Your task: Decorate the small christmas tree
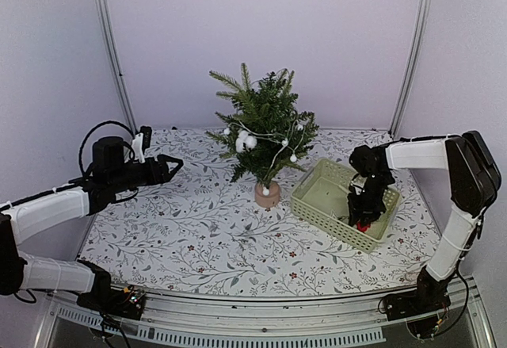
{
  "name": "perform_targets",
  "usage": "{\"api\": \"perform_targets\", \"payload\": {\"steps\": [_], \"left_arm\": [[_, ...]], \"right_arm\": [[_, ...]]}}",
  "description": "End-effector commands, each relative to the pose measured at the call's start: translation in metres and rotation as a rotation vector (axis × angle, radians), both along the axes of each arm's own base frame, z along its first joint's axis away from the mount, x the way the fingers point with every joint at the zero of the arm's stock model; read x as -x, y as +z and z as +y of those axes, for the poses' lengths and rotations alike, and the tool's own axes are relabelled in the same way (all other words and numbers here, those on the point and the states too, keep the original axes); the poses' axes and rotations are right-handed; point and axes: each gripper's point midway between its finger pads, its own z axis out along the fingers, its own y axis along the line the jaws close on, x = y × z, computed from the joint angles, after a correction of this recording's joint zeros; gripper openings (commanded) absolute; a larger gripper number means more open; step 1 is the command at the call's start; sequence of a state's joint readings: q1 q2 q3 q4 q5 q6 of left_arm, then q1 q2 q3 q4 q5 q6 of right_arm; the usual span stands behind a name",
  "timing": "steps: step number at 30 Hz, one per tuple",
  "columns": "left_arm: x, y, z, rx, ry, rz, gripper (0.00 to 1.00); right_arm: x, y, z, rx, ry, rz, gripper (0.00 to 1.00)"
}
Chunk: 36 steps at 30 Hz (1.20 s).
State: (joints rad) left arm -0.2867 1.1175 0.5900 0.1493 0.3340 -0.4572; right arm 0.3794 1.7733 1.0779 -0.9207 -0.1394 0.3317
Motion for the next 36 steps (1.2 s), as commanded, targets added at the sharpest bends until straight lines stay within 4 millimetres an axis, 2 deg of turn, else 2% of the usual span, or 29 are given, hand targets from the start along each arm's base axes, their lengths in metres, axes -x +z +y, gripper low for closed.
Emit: {"api": "perform_targets", "payload": {"steps": [1, 7, 11, 15, 19, 23, 25, 28, 36], "left_arm": [[-0.012, 0.016, 0.0, 0.003, 0.002, -0.052, 0.77], [-0.019, 0.016, -0.001, -0.009, 0.0, -0.043, 0.76], [-0.021, 0.016, -0.002, -0.007, 0.001, -0.036, 0.76], [-0.021, 0.016, -0.001, -0.009, 0.007, -0.035, 0.76], [-0.02, 0.016, 0.0, -0.01, 0.009, -0.035, 0.76], [-0.021, 0.016, 0.0, -0.013, 0.008, -0.036, 0.76], [-0.021, 0.017, -0.001, -0.013, 0.003, -0.038, 0.76], [-0.022, 0.017, -0.001, -0.015, 0.003, -0.04, 0.76], [-0.024, 0.019, -0.002, -0.019, 0.001, -0.044, 0.76]], "right_arm": [[-0.056, 0.0, 0.027, -0.086, 0.039, -0.148, 0.34], [-0.108, 0.021, 0.052, -0.162, 0.105, -0.296, 0.33], [-0.129, 0.034, 0.063, -0.201, 0.119, -0.35, 0.32], [-0.131, 0.06, 0.059, -0.199, 0.111, -0.413, 0.32], [-0.116, 0.068, 0.033, -0.144, 0.038, -0.401, 0.32], [-0.092, 0.044, -0.01, -0.081, -0.104, -0.306, 0.3], [-0.084, 0.037, -0.02, -0.075, -0.142, -0.282, 0.3], [-0.082, 0.032, -0.024, -0.063, -0.16, -0.276, 0.29], [-0.099, 0.011, -0.015, -0.12, -0.227, -0.269, 0.3]]}}
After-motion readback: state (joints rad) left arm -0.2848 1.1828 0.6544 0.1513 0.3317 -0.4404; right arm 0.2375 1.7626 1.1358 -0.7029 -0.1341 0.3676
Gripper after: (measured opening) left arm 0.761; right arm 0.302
